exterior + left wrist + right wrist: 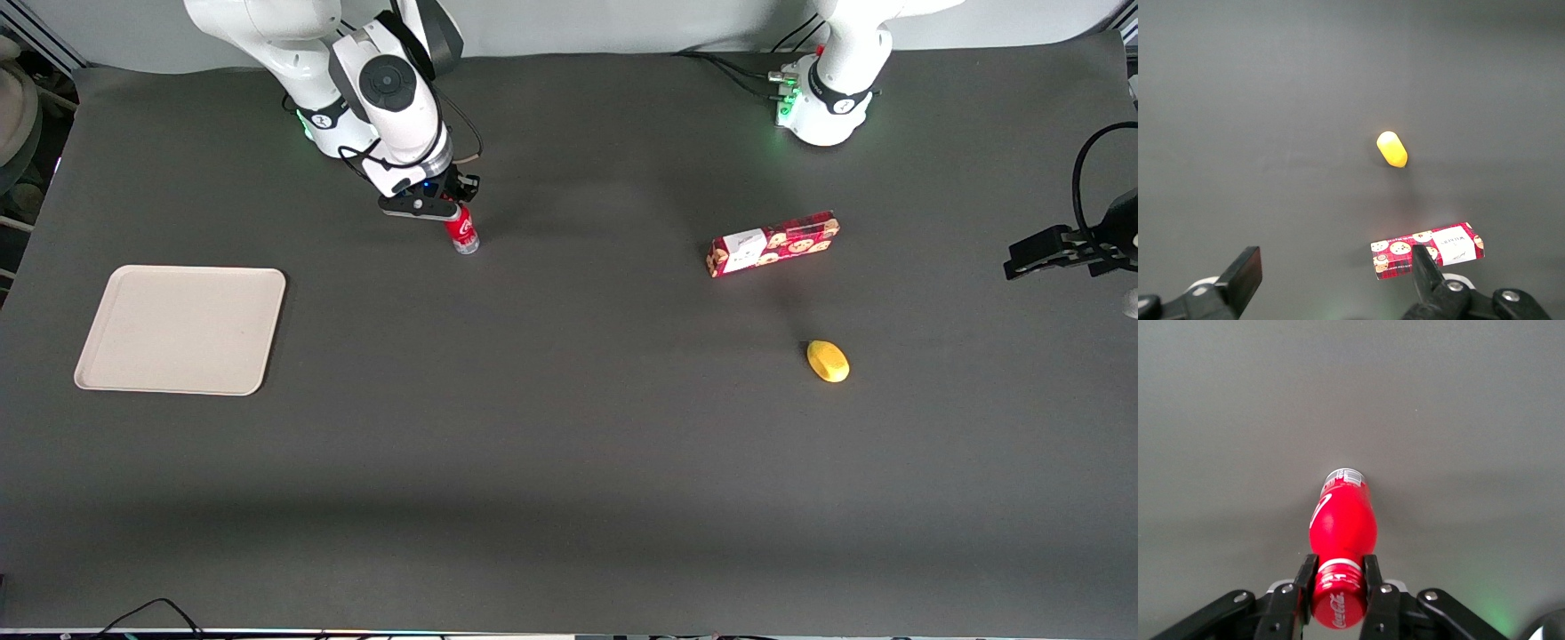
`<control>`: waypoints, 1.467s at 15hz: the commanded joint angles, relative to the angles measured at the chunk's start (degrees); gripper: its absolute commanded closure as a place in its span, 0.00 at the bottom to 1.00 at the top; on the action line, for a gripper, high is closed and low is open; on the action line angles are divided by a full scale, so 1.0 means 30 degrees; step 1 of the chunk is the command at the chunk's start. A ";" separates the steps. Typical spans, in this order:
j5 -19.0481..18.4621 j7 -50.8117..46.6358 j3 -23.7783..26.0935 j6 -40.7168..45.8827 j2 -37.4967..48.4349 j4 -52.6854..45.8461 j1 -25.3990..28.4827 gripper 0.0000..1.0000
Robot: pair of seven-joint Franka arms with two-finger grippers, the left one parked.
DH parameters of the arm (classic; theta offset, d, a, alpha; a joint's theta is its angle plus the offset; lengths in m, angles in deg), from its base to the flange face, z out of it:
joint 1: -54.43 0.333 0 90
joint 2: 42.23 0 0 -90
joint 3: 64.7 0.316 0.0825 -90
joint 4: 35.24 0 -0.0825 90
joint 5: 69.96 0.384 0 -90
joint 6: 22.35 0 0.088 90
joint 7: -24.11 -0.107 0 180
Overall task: Place coke bottle on tray
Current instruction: 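Lift the bottle and carry it with the right gripper toward the tray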
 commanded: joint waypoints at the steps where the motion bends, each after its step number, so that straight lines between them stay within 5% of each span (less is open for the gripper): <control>1: 0.0465 -0.0070 -0.0996 0.0294 0.0427 -0.1124 0.0231 1.00; 7: -0.2227 0.0428 -0.4481 0.7110 0.0429 -0.7327 0.0173 1.00; 13: -0.3899 0.5340 -0.9281 1.2916 0.0340 -1.3104 -0.0120 1.00; 22: -0.6947 1.7499 -1.8304 1.3980 -0.0973 -1.5861 -0.0762 1.00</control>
